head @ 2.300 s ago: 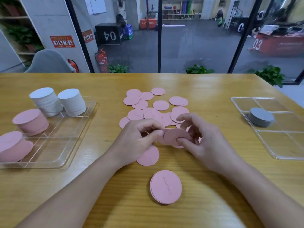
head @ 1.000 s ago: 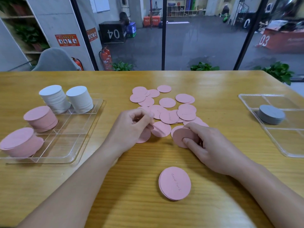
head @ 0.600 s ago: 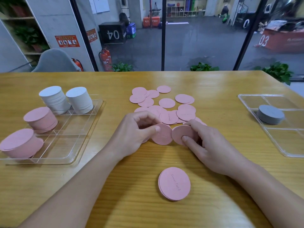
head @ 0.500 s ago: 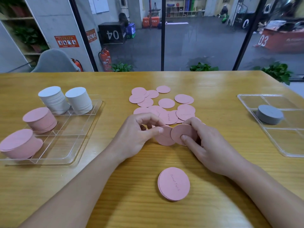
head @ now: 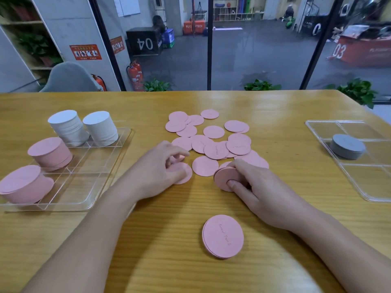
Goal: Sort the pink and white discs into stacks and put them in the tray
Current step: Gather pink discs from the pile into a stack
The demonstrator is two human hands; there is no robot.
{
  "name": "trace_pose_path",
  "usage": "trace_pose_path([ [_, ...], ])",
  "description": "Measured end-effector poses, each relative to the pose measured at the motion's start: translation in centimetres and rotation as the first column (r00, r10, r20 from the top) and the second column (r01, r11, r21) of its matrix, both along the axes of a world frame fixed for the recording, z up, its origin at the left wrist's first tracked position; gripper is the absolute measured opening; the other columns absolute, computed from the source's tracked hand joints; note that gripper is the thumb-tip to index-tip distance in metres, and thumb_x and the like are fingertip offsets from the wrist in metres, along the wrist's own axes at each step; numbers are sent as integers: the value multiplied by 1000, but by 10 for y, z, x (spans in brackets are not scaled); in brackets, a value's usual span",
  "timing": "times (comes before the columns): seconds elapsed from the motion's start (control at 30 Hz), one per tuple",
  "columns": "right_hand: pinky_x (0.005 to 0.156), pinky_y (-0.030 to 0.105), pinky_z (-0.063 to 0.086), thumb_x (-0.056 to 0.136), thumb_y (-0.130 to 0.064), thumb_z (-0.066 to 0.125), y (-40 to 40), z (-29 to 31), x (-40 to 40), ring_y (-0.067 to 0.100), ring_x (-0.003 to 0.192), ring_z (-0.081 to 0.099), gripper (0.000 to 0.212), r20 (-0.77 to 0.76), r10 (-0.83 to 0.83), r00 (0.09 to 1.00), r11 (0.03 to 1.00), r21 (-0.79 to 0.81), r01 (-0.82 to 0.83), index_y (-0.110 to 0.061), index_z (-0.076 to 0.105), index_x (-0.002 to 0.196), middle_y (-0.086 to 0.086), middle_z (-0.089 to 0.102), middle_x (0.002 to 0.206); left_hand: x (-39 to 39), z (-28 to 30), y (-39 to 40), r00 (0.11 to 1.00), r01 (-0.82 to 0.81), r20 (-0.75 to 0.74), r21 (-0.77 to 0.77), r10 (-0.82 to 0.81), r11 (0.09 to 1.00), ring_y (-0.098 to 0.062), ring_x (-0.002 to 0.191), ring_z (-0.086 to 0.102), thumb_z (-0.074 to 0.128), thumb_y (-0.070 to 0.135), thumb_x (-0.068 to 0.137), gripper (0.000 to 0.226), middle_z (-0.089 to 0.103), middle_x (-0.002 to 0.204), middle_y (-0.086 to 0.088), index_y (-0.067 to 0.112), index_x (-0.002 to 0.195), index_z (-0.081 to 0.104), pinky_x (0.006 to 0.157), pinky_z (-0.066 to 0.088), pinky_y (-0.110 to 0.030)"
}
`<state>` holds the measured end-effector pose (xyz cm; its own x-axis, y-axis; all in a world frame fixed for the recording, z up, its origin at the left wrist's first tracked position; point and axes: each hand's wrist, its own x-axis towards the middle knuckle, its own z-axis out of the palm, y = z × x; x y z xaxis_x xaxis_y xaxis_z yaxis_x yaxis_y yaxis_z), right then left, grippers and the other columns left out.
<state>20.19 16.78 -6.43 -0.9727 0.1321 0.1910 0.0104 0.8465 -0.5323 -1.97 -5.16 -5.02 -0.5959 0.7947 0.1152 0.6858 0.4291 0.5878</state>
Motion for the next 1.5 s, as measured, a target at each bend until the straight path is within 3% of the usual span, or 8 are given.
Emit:
trace_pose_path([
  [0.17,73,41,53,109,-34,57,1,0,0,8,86,59,7,5,-7,1000,1000,-25,7,-38,52,112,-20,61,91,-7,6,-11,997,65,40,-168,-59,984,17,113,52,83,56,92,55,47,131,31,51,144,63,88,41,-8],
  [0.5,71,38,51,109,-34,59,2,-2,-1,8,85,59,10,-3,-20,1000,999,-34,20,-41,51,109,-22,61,91,-4,8,-10,996,44,87,-158,-30,987,11,107,55,93,47,84,44,55,125,27,48,117,63,88,44,-16],
  [0.67,71,39,51,108,-33,60,2,-1,-1,10,85,59,10,-15,-19,1000,999,-39,19,-39,52,107,-20,61,89,-1,5,0,989,-31,144,80,19,996,-4,69,53,89,32,90,25,73,94,8,35,105,69,64,45,-18],
  [0.93,70,40,51,108,-35,59,3,-2,-1,12,82,59,6,-29,-30,999,998,-49,29,-33,54,109,-15,62,88,11,-2,13,972,-7,222,332,-71,943,-30,81,61,77,17,101,7,75,90,1,19,96,74,77,49,-37],
  [1.07,66,32,45,107,-31,61,4,-3,-2,14,80,56,9,-117,-86,989,994,-79,77,-28,53,105,-15,58,86,21,-5,20,941,114,258,366,-218,924,-13,81,61,73,7,104,9,72,90,4,14,98,72,70,50,-38],
  [1.2,70,21,45,106,-29,64,3,-1,-2,9,87,59,13,-123,-72,990,993,-100,59,-34,60,117,-21,62,94,31,-14,27,912,184,281,372,-299,910,-20,81,69,64,3,109,15,74,92,4,12,108,76,75,60,-37],
  [1.37,72,41,51,107,-31,62,3,-6,-3,10,85,59,4,-59,-16,998,1000,5,16,-33,58,106,-17,61,92,38,-22,32,938,184,225,327,-265,927,-20,97,76,59,8,113,26,78,114,4,19,117,82,92,62,-39],
  [1.5,72,42,51,108,-32,60,4,-5,-4,10,85,58,9,-58,-3,998,1000,-3,3,-32,55,100,-17,59,90,30,-28,33,995,93,-56,241,-82,966,-11,116,65,65,20,110,22,73,119,18,30,121,81,99,48,-23],
])
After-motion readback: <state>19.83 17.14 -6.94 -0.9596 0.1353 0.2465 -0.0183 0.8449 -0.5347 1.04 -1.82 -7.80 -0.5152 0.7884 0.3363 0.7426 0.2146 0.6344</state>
